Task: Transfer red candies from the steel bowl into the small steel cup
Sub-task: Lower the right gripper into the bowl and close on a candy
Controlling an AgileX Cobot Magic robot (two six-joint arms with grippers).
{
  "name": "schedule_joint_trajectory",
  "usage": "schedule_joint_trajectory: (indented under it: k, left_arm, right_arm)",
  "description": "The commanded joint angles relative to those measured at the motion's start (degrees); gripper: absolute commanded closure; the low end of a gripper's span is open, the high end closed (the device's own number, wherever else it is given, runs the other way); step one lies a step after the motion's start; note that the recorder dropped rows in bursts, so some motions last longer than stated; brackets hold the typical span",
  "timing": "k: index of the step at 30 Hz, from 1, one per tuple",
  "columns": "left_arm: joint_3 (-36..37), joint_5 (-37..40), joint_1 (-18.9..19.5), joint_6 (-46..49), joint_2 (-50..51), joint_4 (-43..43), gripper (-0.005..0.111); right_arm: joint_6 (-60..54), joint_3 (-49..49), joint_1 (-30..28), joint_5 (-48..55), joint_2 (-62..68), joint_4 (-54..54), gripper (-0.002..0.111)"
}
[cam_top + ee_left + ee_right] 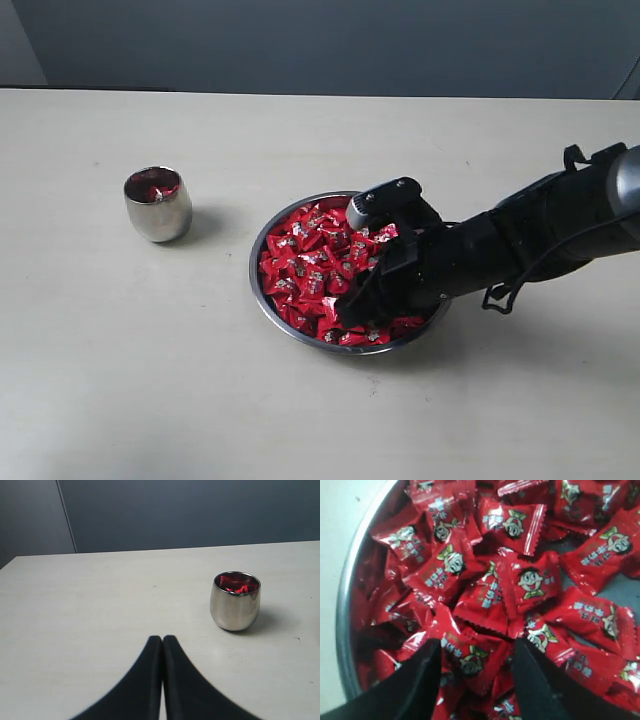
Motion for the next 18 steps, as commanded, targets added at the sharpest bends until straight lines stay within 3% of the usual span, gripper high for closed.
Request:
schedule_joint_trajectory:
  k: [1, 18]
  left_arm:
    - [0.22, -0.09, 0.03, -0.13, -0.26, -0.13, 0.106]
    - [0.22, -0.09, 0.03, -0.13, -0.26, -0.13, 0.106]
  right_arm:
    - [-0.04, -0.77, 1.83, -0.81, 0.02, -0.35, 0.063]
    - [0.01, -1.81, 3.45, -0.49, 0.12, 1.13, 0.063]
